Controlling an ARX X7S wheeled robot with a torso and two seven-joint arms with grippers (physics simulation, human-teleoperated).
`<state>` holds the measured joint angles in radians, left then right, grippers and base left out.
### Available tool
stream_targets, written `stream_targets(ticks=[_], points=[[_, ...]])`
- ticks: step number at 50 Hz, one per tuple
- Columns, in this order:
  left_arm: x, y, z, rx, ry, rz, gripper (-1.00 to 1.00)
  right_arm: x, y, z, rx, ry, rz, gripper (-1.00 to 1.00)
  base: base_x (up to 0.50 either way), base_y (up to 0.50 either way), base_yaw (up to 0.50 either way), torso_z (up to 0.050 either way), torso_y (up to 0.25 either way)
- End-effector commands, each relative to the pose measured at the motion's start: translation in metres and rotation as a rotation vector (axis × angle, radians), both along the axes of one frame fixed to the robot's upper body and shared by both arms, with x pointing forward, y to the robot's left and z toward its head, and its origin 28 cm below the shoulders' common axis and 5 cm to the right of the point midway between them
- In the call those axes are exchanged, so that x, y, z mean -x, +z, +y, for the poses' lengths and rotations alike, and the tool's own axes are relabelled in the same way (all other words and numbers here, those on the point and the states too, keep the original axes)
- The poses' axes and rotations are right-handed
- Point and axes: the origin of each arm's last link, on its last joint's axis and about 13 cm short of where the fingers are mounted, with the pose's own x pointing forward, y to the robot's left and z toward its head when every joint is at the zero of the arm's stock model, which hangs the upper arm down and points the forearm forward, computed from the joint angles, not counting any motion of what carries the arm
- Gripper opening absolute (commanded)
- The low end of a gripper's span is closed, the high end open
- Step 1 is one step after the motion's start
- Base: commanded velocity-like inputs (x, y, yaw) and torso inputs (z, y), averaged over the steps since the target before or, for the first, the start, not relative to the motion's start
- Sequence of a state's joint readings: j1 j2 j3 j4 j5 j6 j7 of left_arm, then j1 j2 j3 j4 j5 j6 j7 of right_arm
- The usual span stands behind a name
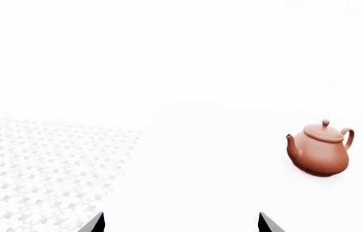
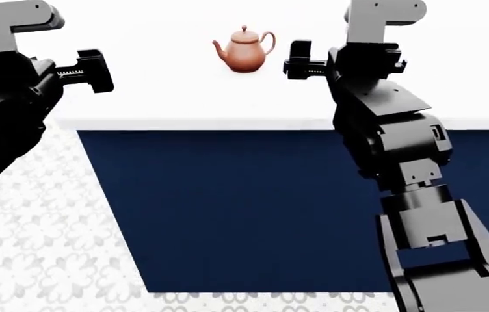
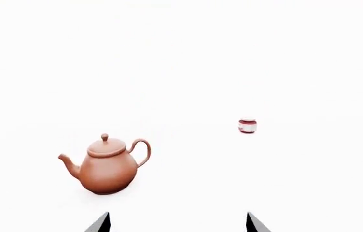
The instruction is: Pick the teapot from the counter and place it in the cabinet.
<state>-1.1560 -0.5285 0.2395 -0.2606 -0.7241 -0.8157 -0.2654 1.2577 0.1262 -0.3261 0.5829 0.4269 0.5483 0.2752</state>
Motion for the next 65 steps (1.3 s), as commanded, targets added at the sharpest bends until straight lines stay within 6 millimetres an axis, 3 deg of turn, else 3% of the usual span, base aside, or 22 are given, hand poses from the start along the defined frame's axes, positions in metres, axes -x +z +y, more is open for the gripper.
stream_targets(ticks=[1, 40, 65], points=[[-0.0014, -0.0008, -0.0010, 0.005, 0.009, 0.007, 1.00, 0.0033, 0.0011, -0.0002, -0.001, -0.001, -0.027, 1.00, 0.00, 0.00, 0.00, 0.050, 0.000], [-0.0026, -0.0027, -0.0027, 0.009, 0.009, 0.014, 1.00, 0.0048, -0.0015, 0.0012, -0.019, 0.022, -0.009, 1.00, 0.00, 0.00, 0.00, 0.050, 0.000], [0.0001, -0.0032, -0.0028, 0.008, 0.010, 0.011, 1.00, 0.0066, -0.0031, 0.0013, -0.019, 0.030, 0.019, 1.00, -0.03, -0.42, 0.00, 0.000, 0.000]])
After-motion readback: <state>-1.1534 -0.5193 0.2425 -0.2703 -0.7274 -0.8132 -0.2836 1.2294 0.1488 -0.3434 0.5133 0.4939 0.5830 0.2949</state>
